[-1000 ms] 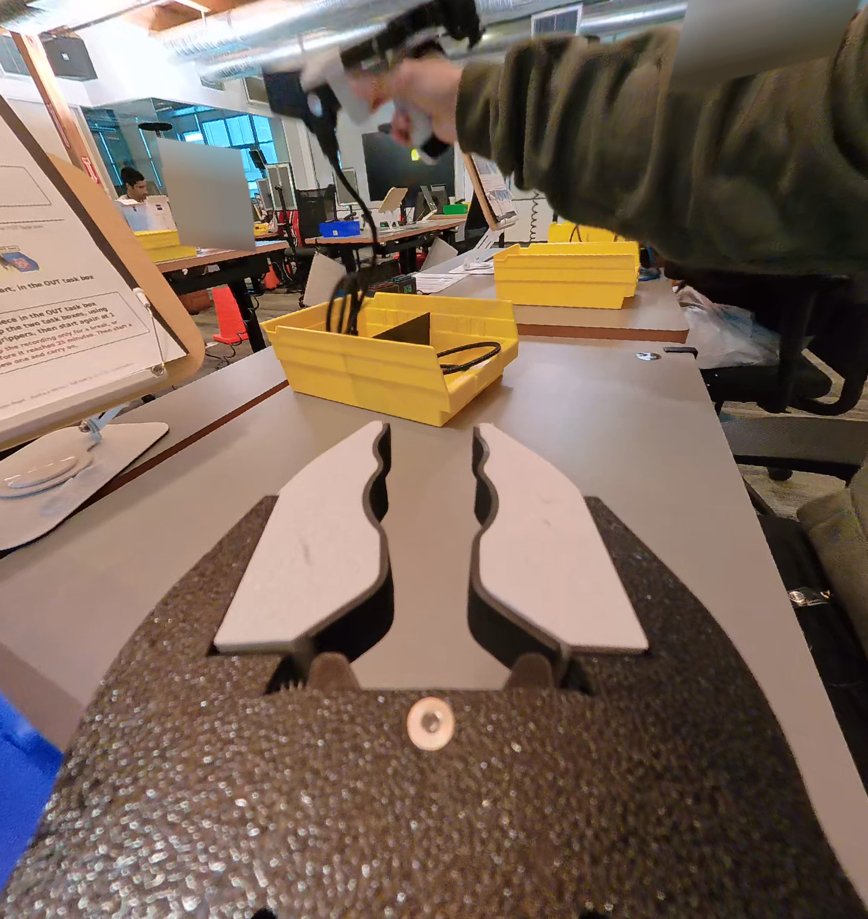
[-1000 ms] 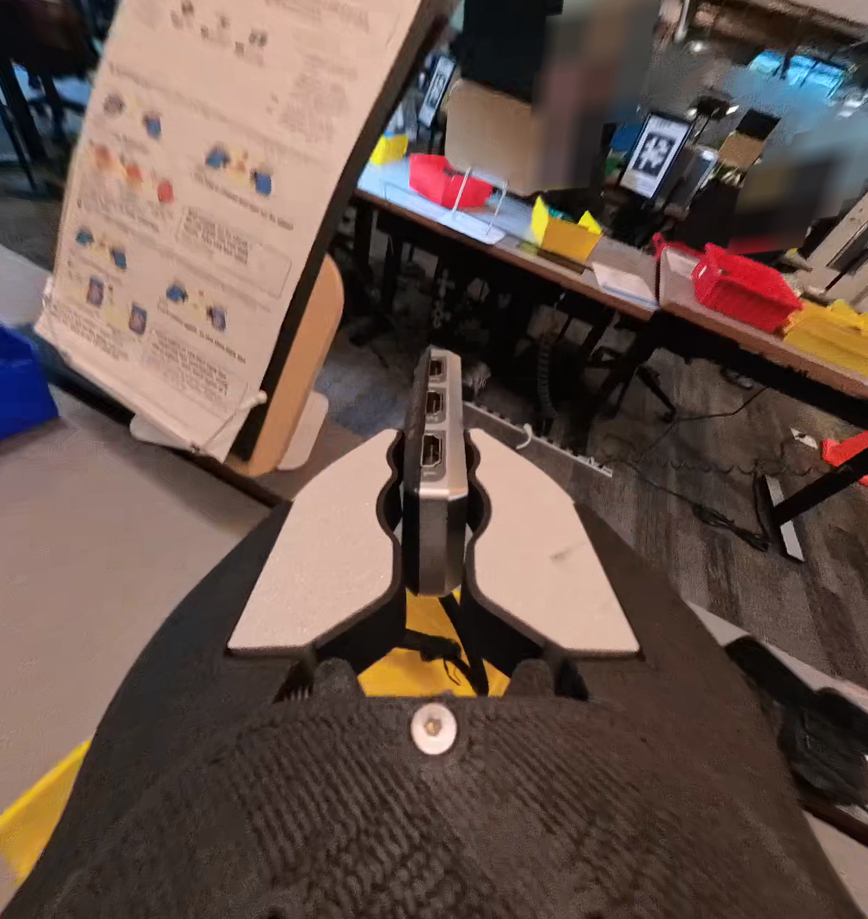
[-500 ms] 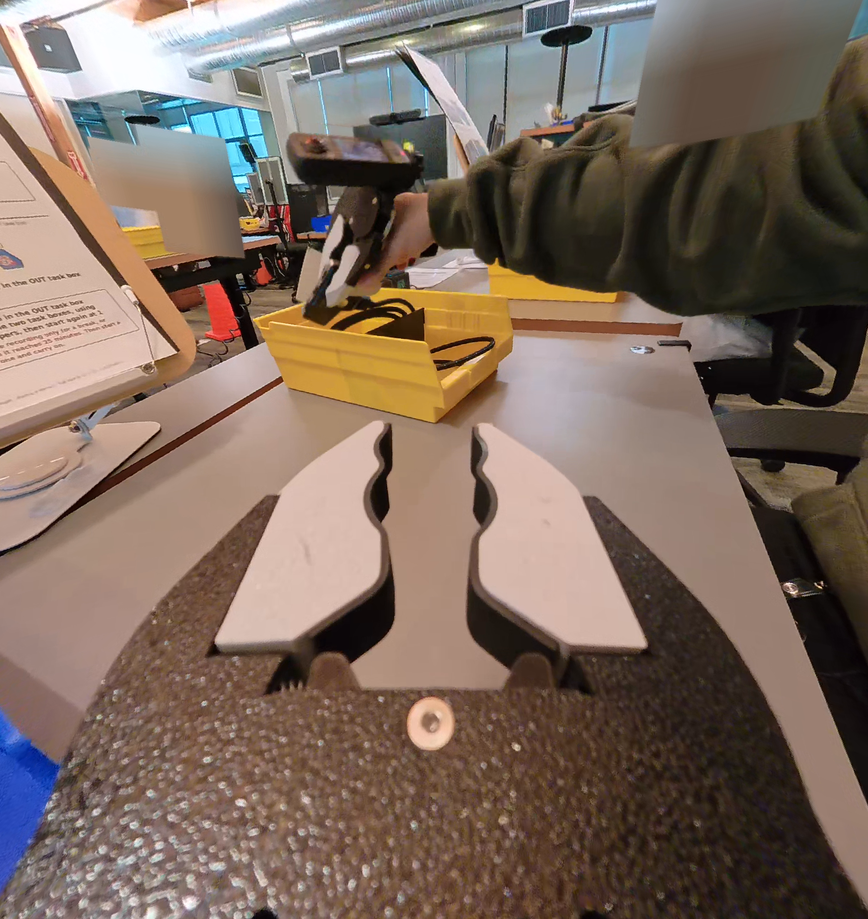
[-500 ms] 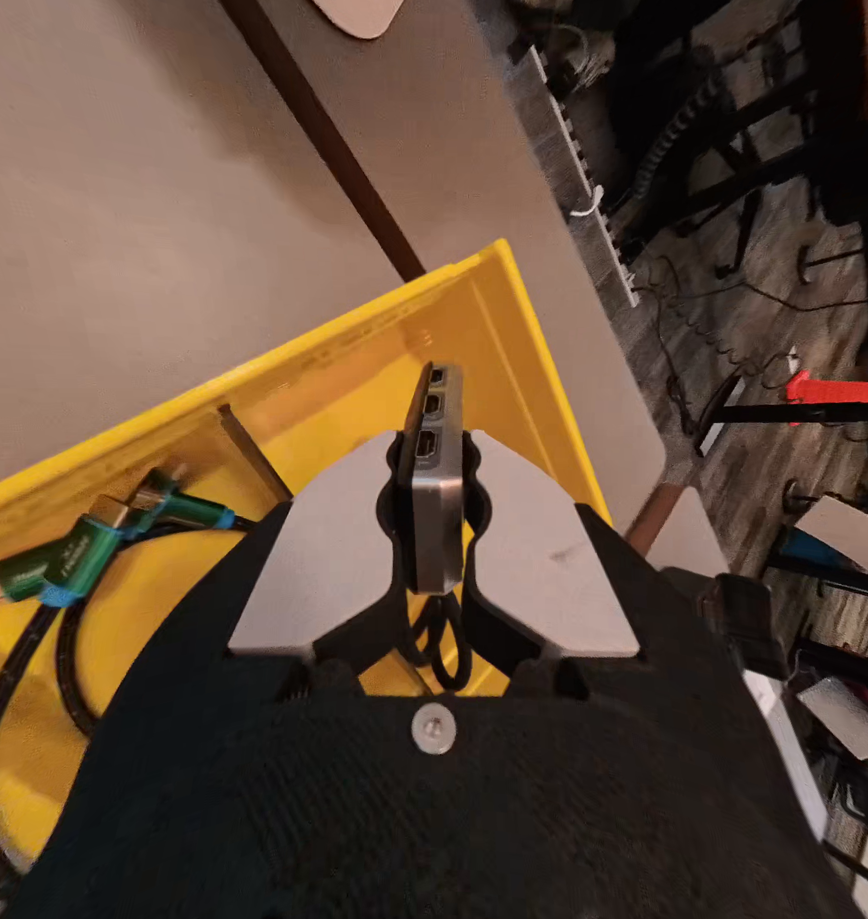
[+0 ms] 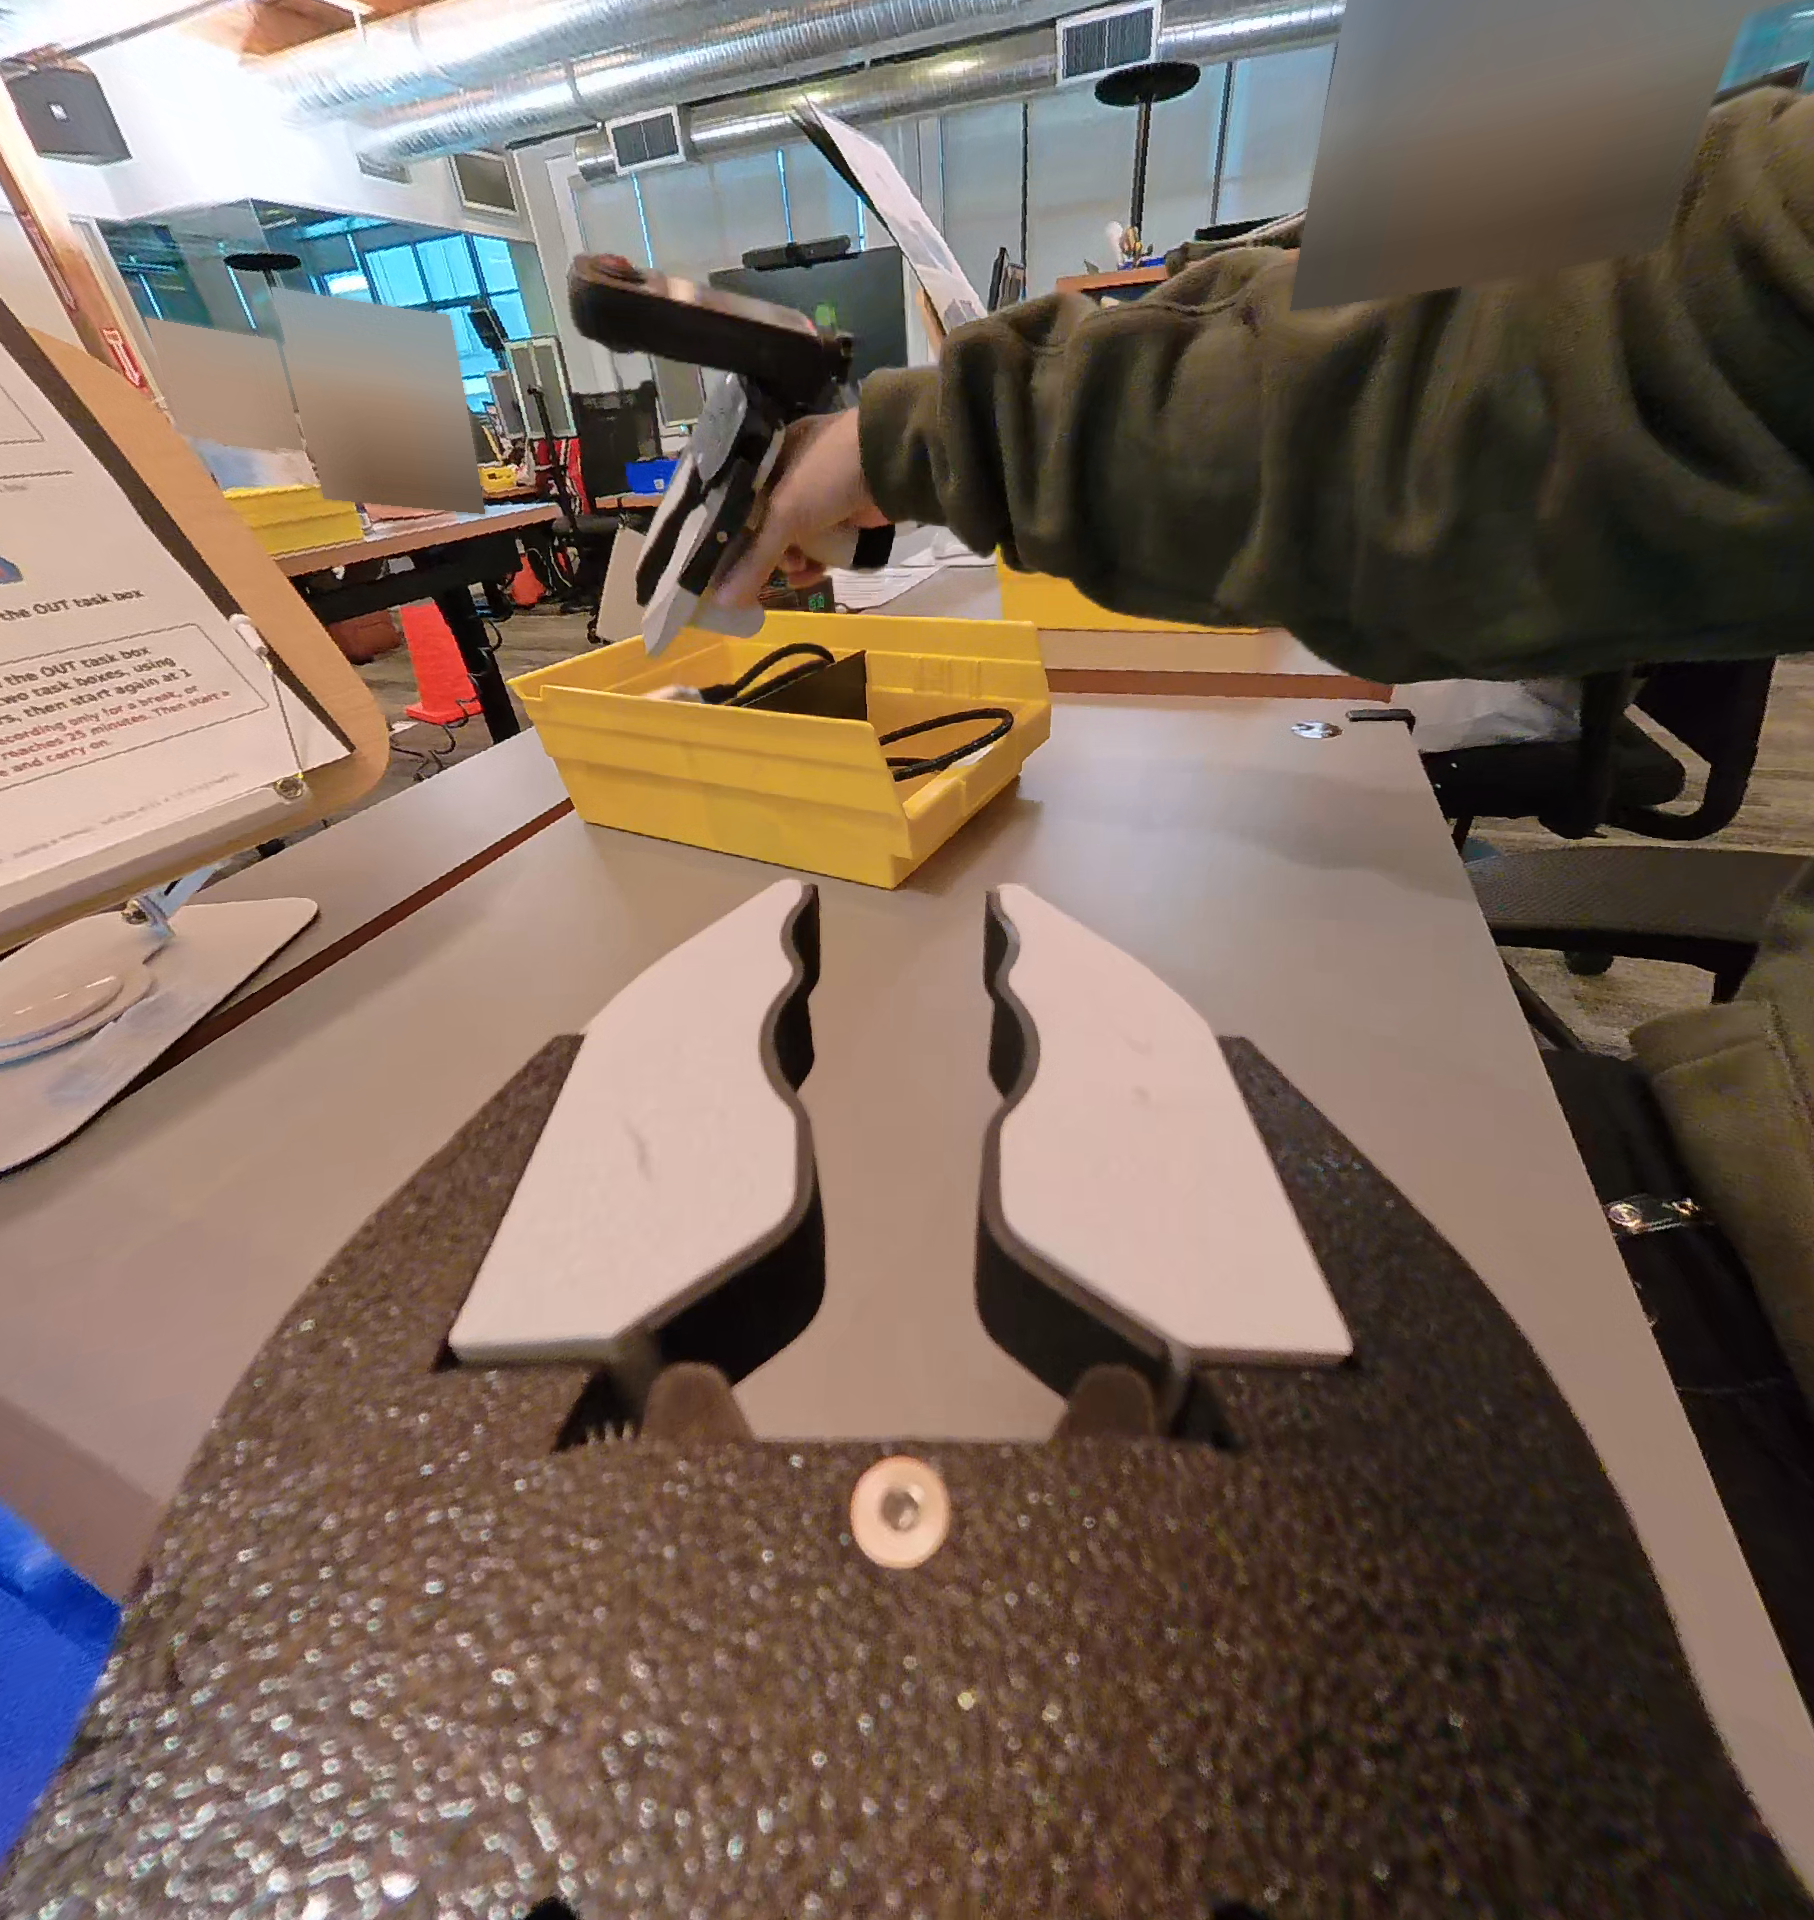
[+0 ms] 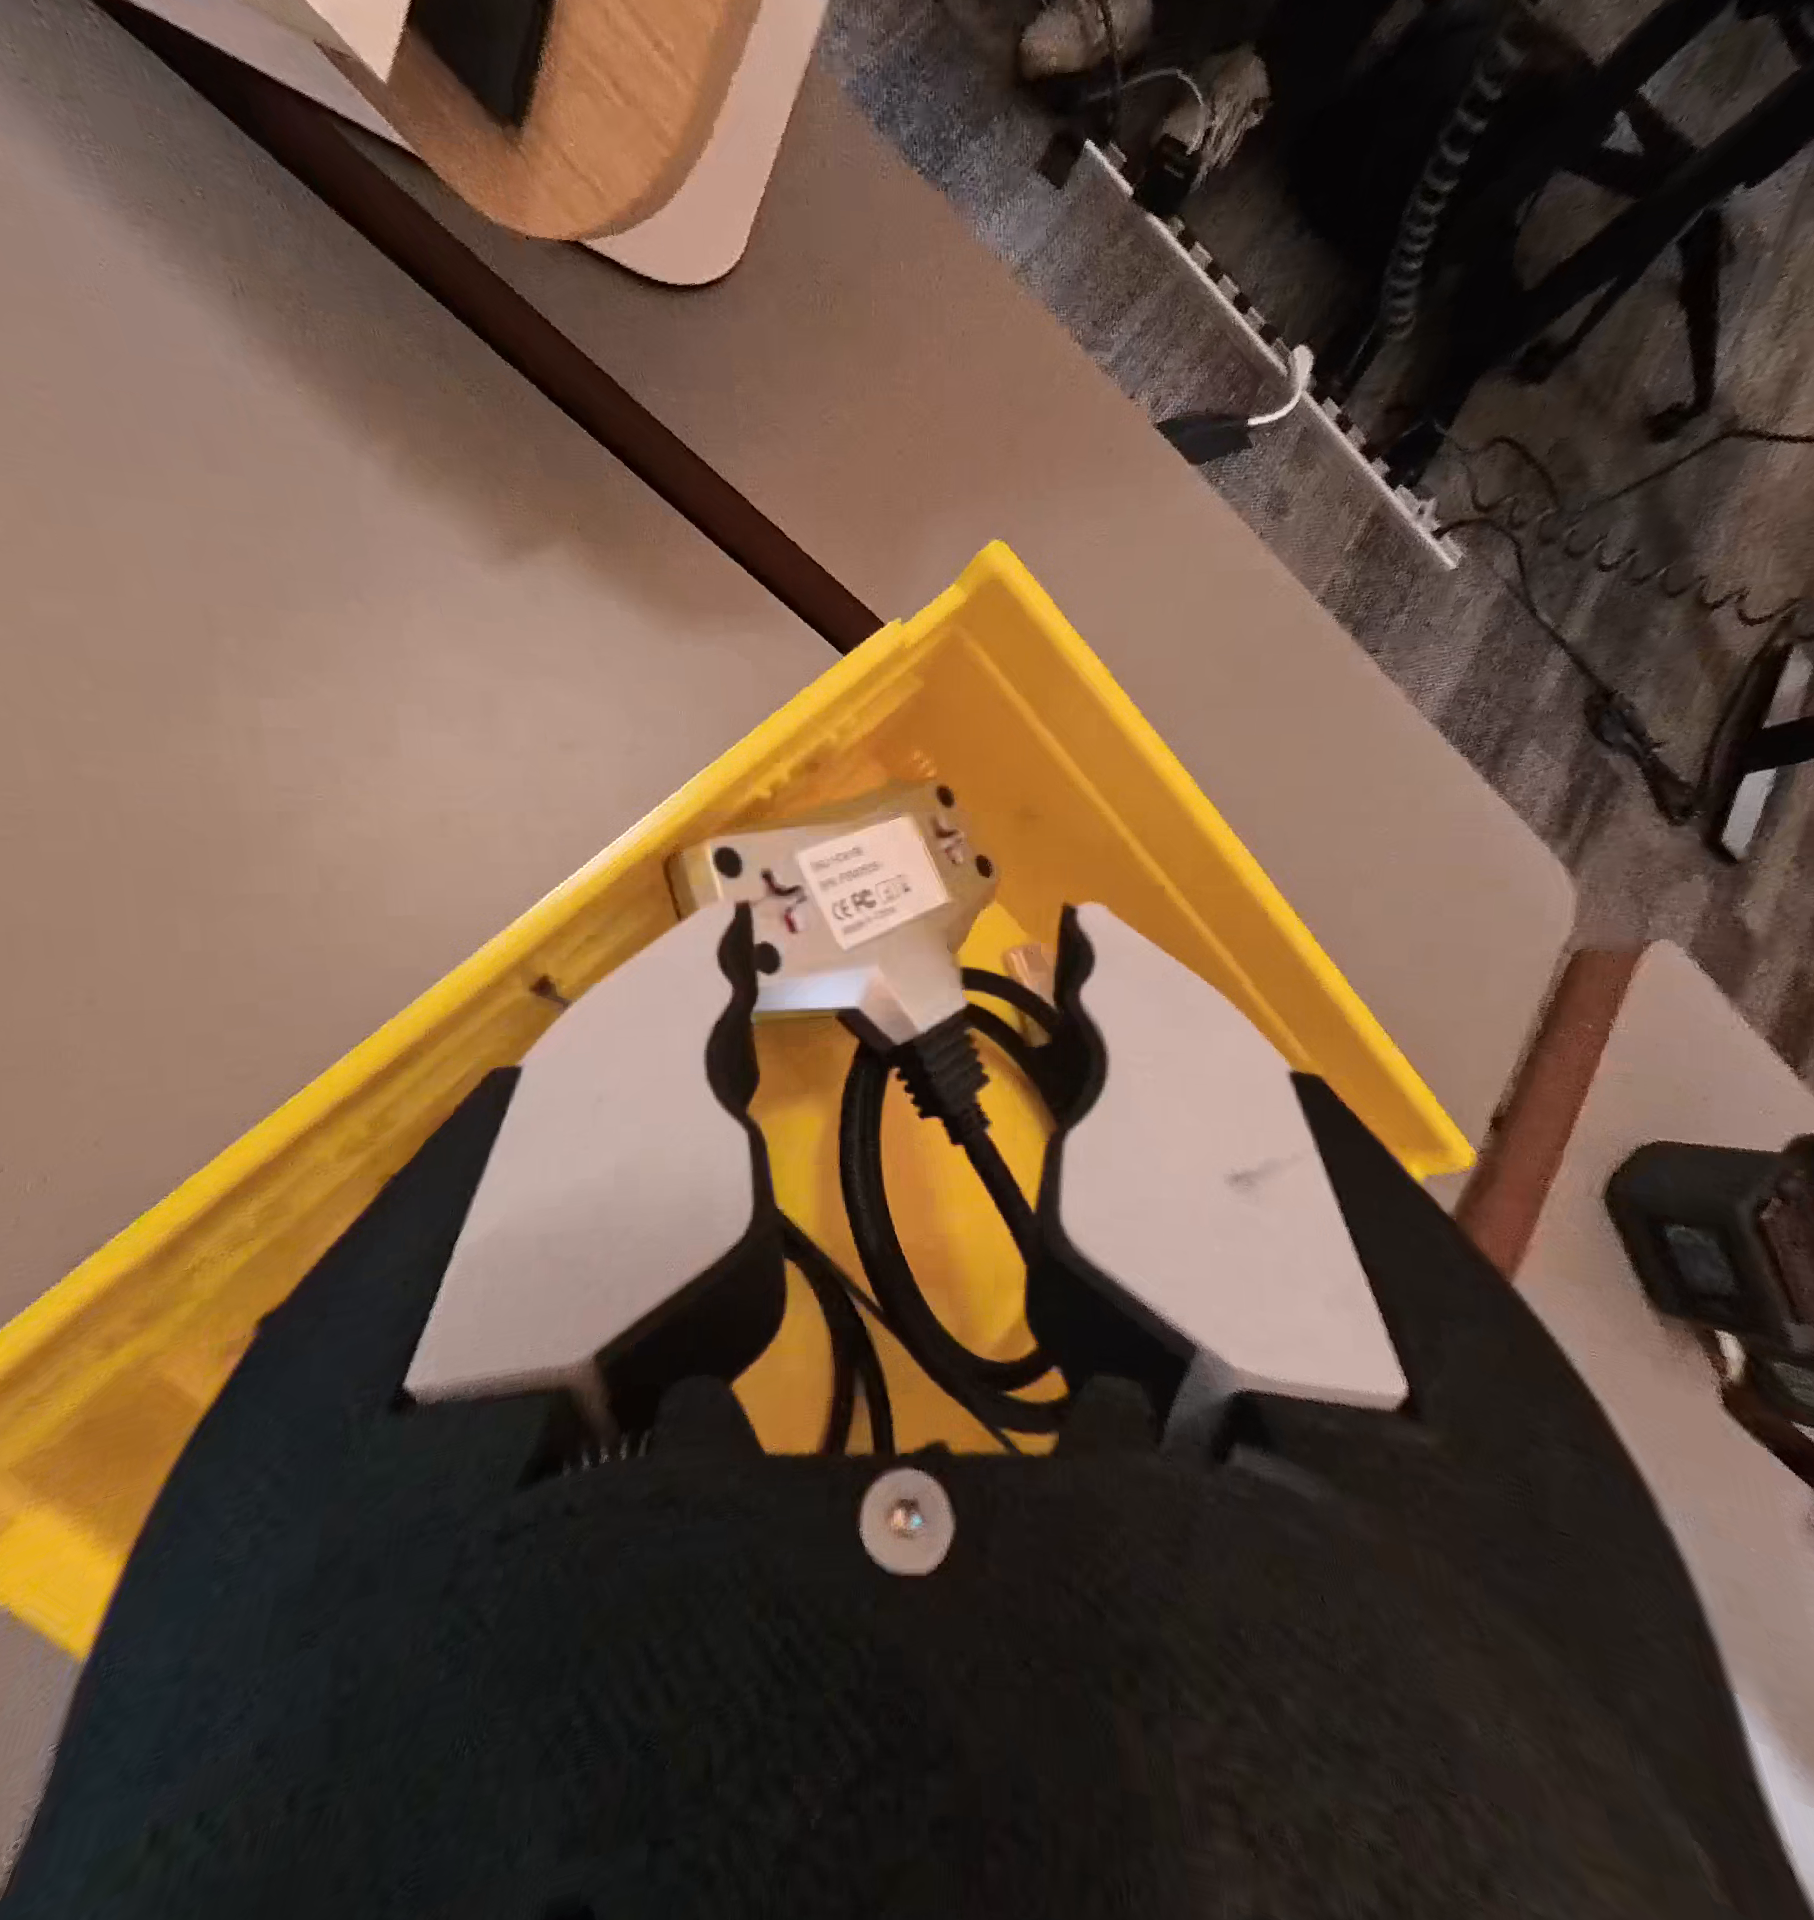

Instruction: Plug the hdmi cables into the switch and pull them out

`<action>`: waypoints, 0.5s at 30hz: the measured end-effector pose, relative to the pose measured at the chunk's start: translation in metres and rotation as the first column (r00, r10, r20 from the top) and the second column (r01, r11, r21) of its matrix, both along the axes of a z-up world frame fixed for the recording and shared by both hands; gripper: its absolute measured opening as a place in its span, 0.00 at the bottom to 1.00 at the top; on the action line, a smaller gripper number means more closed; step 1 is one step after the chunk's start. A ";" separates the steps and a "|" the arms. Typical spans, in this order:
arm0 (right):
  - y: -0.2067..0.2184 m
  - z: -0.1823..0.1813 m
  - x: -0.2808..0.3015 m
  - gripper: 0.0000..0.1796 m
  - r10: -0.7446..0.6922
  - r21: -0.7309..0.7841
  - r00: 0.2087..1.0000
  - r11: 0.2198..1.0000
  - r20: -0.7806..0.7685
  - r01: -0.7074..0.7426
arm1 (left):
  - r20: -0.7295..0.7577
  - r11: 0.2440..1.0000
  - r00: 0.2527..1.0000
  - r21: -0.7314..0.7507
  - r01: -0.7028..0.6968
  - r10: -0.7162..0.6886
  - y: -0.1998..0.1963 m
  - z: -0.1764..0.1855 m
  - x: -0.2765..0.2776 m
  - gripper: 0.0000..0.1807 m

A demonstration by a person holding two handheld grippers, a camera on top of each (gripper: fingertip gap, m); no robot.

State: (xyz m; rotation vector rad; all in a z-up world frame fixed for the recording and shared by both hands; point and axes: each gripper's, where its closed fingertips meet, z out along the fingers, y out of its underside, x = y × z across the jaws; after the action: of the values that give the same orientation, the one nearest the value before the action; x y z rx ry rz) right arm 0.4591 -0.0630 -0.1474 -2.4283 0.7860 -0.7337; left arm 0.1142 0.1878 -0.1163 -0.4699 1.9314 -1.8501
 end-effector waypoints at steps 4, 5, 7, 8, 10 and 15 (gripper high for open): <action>-0.012 -0.001 -0.009 0.28 0.018 -0.121 1.000 0.992 -0.002 -0.018 | 0.003 1.000 1.000 -0.002 0.003 -0.003 0.000 0.002 -0.001 0.16; -0.011 -0.003 -0.012 0.28 0.017 -0.125 1.000 0.992 -0.011 -0.018 | 0.004 1.000 1.000 0.001 0.002 -0.002 0.000 0.002 -0.002 0.16; -0.003 -0.005 -0.020 0.30 0.044 -0.096 0.999 0.994 -0.017 -0.046 | 0.008 1.000 1.000 0.013 0.003 -0.003 -0.001 0.002 -0.002 0.16; 0.002 -0.005 -0.023 0.30 0.060 -0.083 0.998 0.995 -0.007 -0.061 | 0.009 1.000 1.000 0.020 0.001 -0.002 -0.001 0.002 -0.002 0.16; 0.012 0.001 -0.032 0.30 0.070 -0.063 0.996 0.996 0.052 -0.067 | 0.008 0.999 1.000 0.033 -0.007 0.007 0.000 0.001 -0.002 0.16; 0.075 0.040 -0.111 0.34 0.147 0.312 0.962 0.925 0.228 -0.216 | 0.024 0.993 0.996 0.081 -0.085 0.083 0.016 0.000 0.003 0.16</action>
State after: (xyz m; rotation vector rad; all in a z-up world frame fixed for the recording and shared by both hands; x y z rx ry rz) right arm 0.3483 0.0116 -0.1074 -2.0506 0.5442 -0.6963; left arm 0.1173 0.2041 -0.1162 -0.4963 1.9353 -1.7101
